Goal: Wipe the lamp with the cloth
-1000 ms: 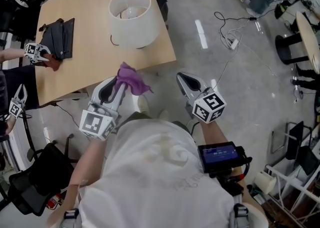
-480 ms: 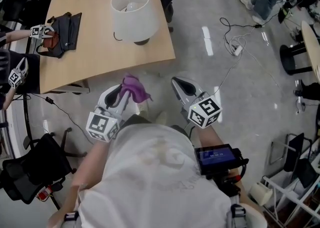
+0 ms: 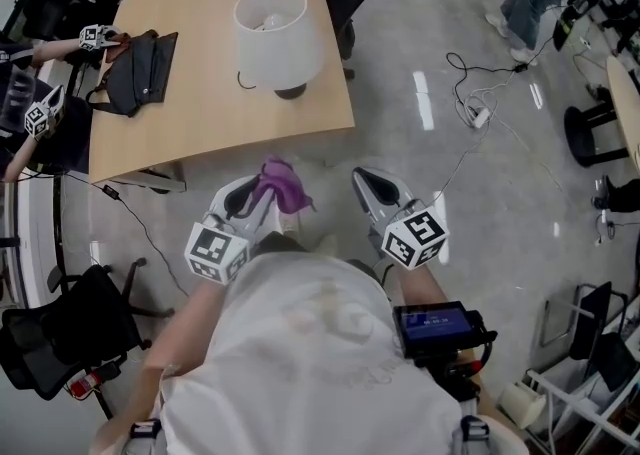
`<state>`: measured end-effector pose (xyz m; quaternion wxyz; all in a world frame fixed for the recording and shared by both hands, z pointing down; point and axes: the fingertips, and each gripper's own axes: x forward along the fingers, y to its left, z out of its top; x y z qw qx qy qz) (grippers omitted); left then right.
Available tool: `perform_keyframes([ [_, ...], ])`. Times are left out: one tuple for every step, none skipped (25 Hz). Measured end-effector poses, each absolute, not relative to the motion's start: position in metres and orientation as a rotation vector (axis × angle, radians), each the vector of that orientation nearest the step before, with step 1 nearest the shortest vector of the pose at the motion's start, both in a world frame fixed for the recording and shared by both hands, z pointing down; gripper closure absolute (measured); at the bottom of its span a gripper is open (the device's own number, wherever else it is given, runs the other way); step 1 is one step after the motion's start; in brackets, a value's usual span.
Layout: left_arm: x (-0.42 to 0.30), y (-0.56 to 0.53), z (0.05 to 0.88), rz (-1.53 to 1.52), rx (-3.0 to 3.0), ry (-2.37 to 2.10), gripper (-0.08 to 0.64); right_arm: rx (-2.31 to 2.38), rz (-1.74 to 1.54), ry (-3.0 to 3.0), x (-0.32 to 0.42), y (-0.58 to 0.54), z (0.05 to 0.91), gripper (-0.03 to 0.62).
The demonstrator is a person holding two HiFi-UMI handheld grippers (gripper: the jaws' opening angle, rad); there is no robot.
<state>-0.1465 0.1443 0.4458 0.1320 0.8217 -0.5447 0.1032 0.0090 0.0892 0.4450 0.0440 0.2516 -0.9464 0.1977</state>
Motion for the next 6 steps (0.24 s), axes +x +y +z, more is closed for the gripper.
perform_keyframes([
  [-0.1454,0.1455,0.4458,0.303,2.386,-1.58,0.472,0.769,0.605,-2.895,0.0097,0.0903,0.4443,0.578],
  [-0.144,0.147,0.4458,0.306,2.387,-1.579,0.472,0.77,0.605,-2.897,0.0109,0.0916,0.4438,0.578],
  [-0.1424,0.1488,0.4457,0.308,2.387,-1.578,0.472,0.77,0.606,-2.897,0.0123,0.093,0.4435,0.578],
  [-0.1408,0.1505,0.4457,0.31,2.387,-1.576,0.472,0.771,0.606,-2.897,0.0139,0.0944,0.4434,0.578],
  [-0.1392,0.1523,0.4457,0.313,2.387,-1.574,0.472,0.772,0.606,-2.896,0.0155,0.0958,0.4433,0.578],
  [-0.1375,0.1541,0.4456,0.315,2.387,-1.573,0.472,0.774,0.606,-2.896,0.0171,0.0972,0.4433,0.578],
])
